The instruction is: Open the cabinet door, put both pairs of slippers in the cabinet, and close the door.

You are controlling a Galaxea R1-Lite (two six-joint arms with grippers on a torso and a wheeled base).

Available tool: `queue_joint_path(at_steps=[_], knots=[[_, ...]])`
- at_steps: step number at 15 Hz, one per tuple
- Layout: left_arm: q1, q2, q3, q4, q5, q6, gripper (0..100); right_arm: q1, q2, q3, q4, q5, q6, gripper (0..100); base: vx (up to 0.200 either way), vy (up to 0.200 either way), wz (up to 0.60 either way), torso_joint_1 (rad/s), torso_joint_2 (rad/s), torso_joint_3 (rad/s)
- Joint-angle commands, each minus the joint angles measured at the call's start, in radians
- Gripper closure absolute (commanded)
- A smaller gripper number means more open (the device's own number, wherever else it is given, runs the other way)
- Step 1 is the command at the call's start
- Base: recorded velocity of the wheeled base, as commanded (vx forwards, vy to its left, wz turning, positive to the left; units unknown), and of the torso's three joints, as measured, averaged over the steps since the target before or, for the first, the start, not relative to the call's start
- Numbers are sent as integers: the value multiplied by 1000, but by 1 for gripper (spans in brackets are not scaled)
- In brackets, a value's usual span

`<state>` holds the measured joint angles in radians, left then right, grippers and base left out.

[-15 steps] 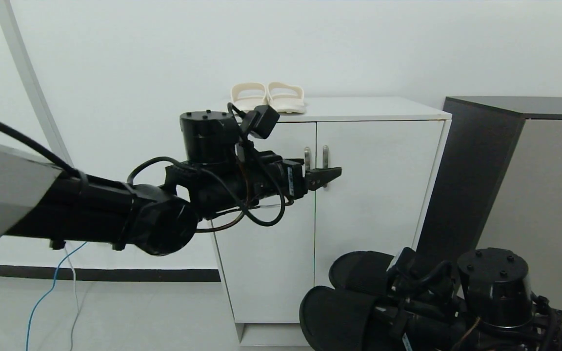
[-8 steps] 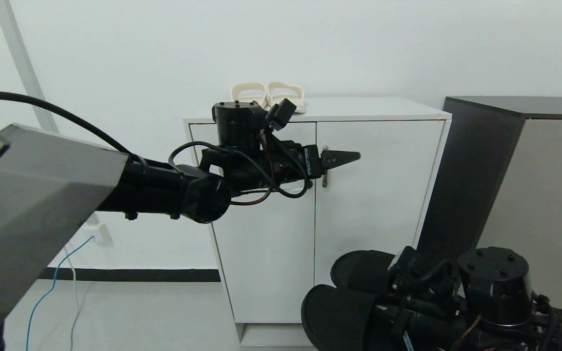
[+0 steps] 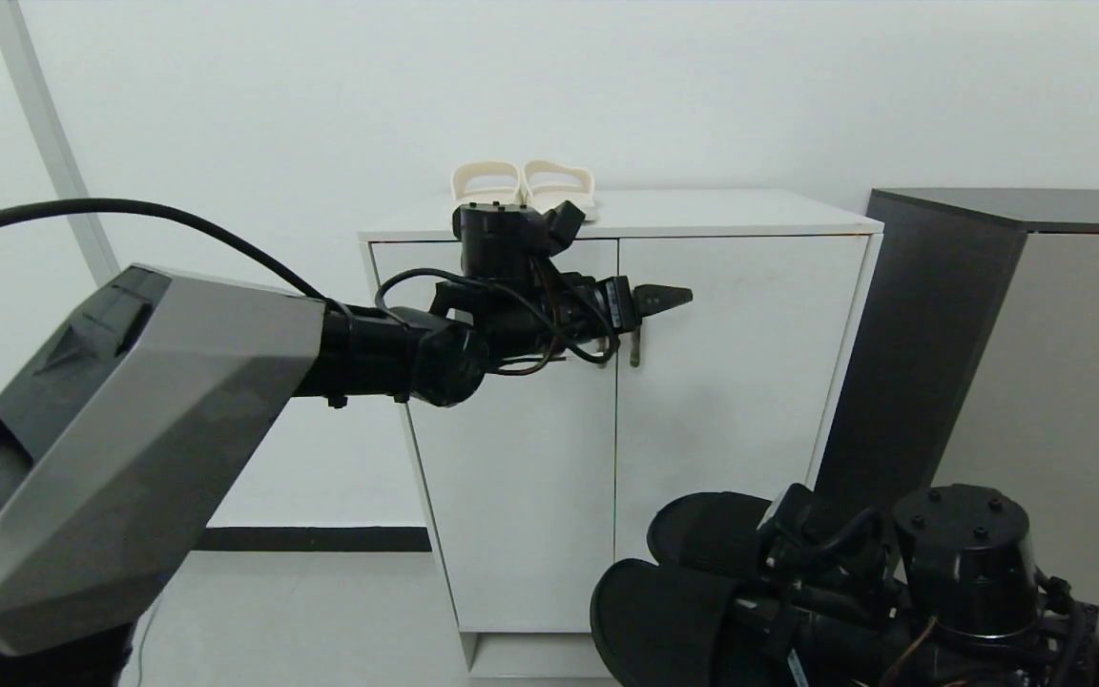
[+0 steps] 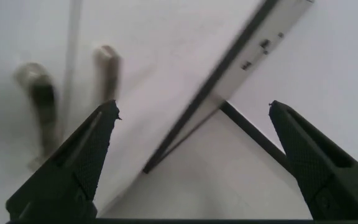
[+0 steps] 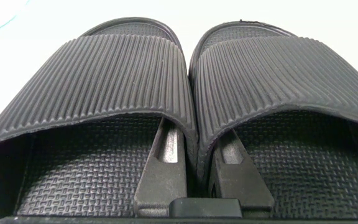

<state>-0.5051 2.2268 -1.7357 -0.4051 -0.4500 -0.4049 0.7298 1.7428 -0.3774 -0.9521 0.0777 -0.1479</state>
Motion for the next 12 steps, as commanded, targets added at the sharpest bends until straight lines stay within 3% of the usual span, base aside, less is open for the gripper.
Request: queue_joint_path(at_steps=[1,8,12], knots=[[0,30,-34,8,19,0,0,0,6,2,0,1,-1,100,0,0,0,0,0,0],[0,97,-154,71,24,1,0,-1,8,8,0,1,-1,100,0,0,0,0,0,0],[0,114,-173,85,24,0,0,-1,8,12,-5,2,-2,100,0,0,0,0,0,0]])
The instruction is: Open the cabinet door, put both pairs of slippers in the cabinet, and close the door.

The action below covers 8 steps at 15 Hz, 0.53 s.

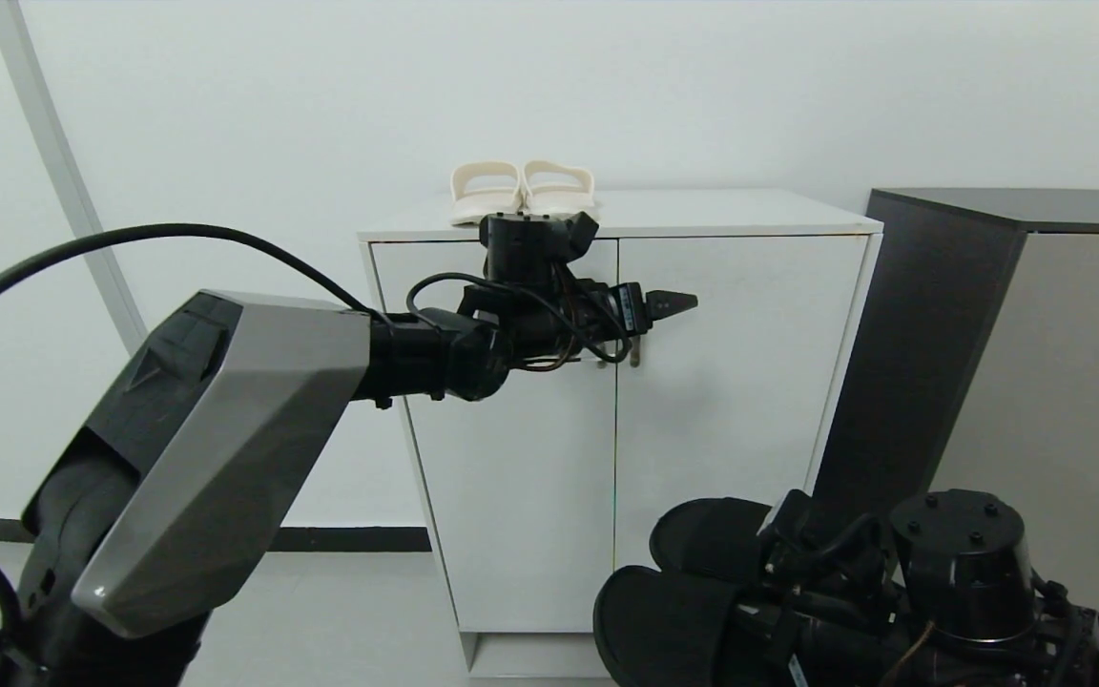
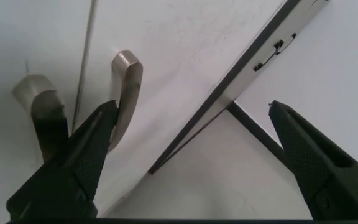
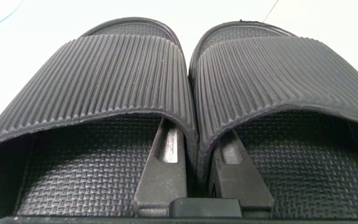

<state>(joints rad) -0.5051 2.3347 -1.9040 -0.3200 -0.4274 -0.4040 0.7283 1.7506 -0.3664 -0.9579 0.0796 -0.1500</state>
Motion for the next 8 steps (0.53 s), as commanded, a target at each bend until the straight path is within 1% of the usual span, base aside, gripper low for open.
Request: queue_joint_path(at_steps=[1,2,4,6,7,8], knots=[[0,6,-4,-1,1,-1,0,0,0,1,-1,0,0,100,0,0,0,0,0,0],[0,5,-4,1,1,-1,100,0,0,1,-1,0,0,100,0,0,0,0,0,0],[0,3,0,1,3,-2,100,2,0,4,-1,0,0,100,0,0,0,0,0,0],[0,-12,31,-2,10,-6,100,3,0,3,-2,2,0,100,0,0,0,0,0,0],[-1,-40,74,-7,24,-4,100,13,-10,12,-1,11,0,100,0,0,0,0,0,0],[-7,-67,118,-14,22,-1,100,23,-20,21,-1,31,0,100,0,0,0,0,0,0]])
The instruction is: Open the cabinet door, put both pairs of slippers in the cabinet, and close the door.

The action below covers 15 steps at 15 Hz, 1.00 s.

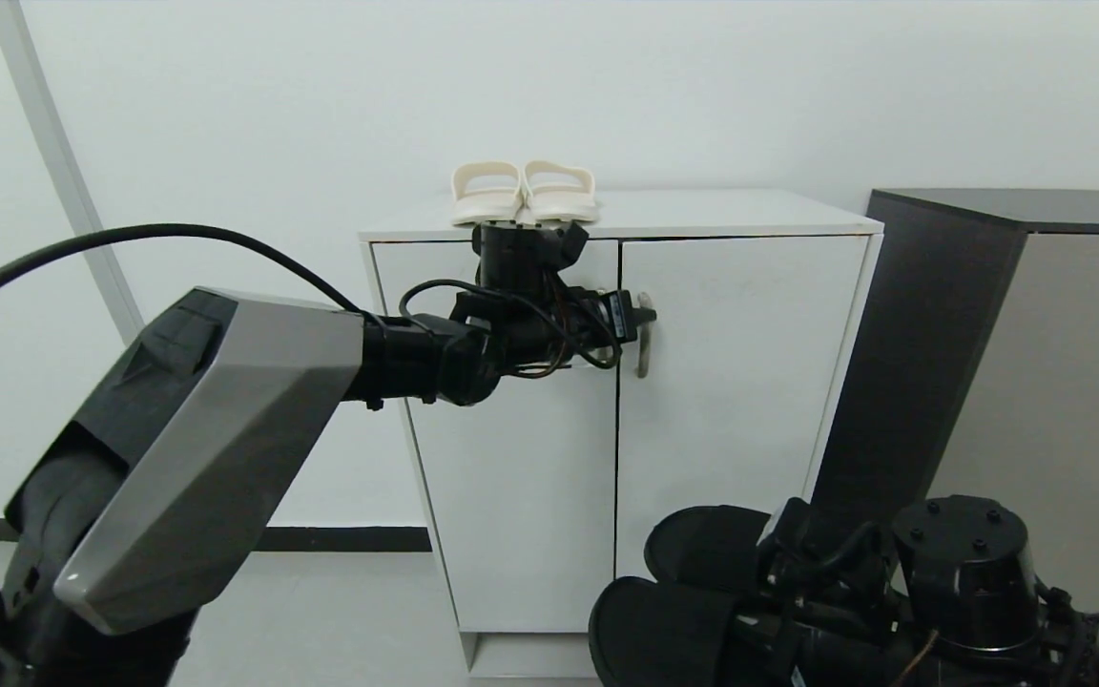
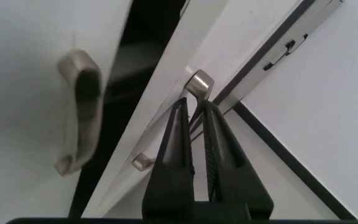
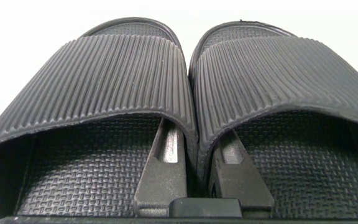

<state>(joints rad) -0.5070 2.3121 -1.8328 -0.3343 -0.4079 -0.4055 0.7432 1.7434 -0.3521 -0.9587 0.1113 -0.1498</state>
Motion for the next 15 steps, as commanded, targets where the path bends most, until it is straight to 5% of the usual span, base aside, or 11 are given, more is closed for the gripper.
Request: queue_joint_path(at_steps=[1,6,10,12,15], knots=[[-15,-77,109,-23,3,1,100,18,-24,12,2,15,-1,100,0,0,0,0,0,0],[-34,-215,375,-164,6,-3,100,33,-24,21,2,18,-2,100,0,0,0,0,0,0],[-28,-370,560,-178,0,-29,100,35,-18,22,2,18,-4,100,0,0,0,0,0,0],[5,-384,552,-180,-2,-85,100,44,-18,22,2,16,-5,100,0,0,0,0,0,0],[38,-356,518,-180,-22,-95,100,50,-18,22,0,16,-4,100,0,0,0,0,0,0]])
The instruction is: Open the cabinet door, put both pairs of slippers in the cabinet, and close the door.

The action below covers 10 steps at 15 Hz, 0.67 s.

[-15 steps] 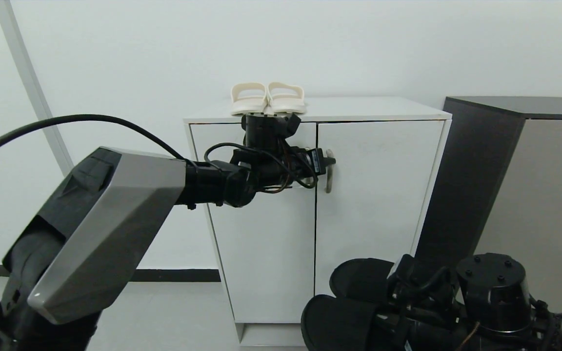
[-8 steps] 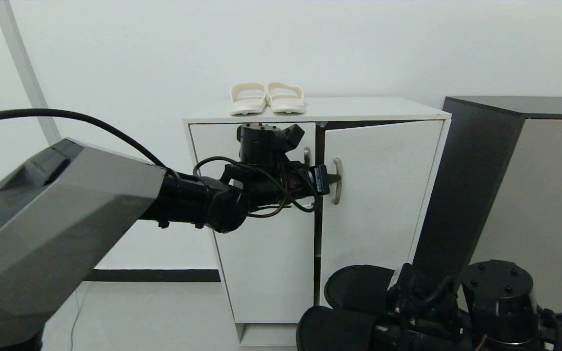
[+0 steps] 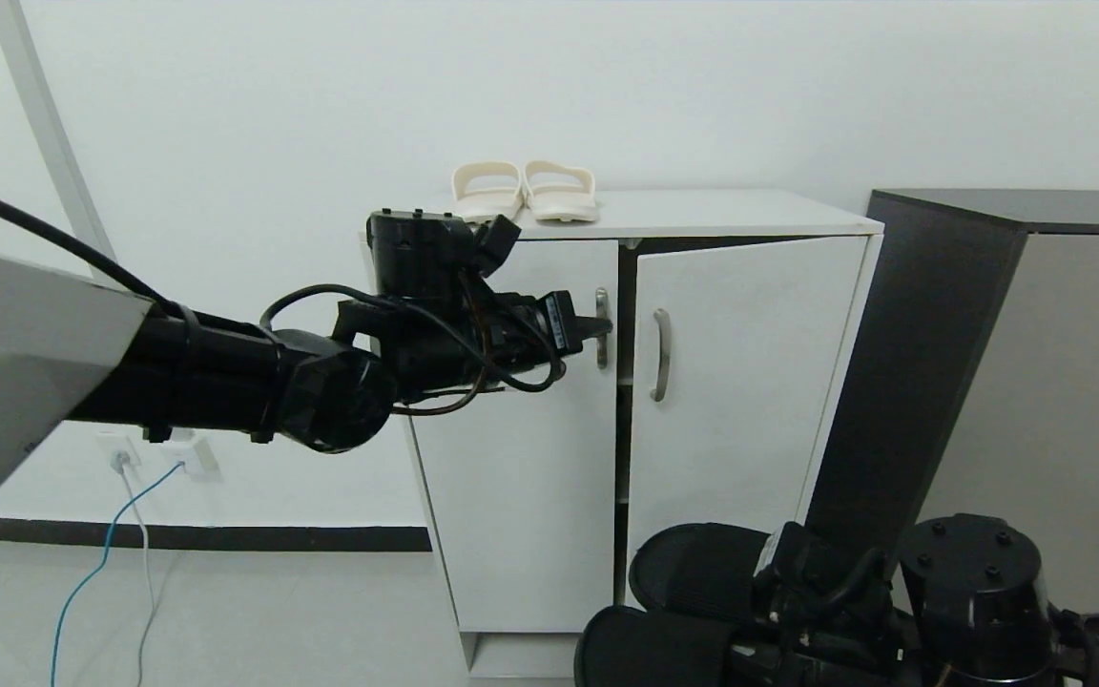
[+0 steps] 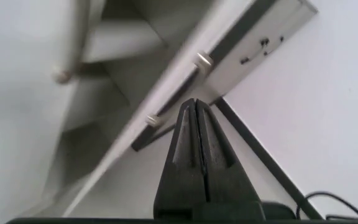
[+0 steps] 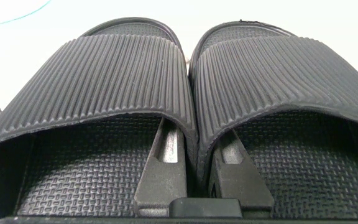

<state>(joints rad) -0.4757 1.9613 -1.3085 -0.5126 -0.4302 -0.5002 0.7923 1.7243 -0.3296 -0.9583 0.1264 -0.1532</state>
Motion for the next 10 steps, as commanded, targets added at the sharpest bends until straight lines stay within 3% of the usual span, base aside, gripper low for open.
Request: queue_joint_path(at_steps=[1,10], knots=[[22,42,-61,-1,-25,-8,100,16,-2,7,0,-1,0,100,0,0,0,0,0,0],[26,260,-373,89,-19,-18,100,45,0,17,0,-2,-2,100,0,0,0,0,0,0]])
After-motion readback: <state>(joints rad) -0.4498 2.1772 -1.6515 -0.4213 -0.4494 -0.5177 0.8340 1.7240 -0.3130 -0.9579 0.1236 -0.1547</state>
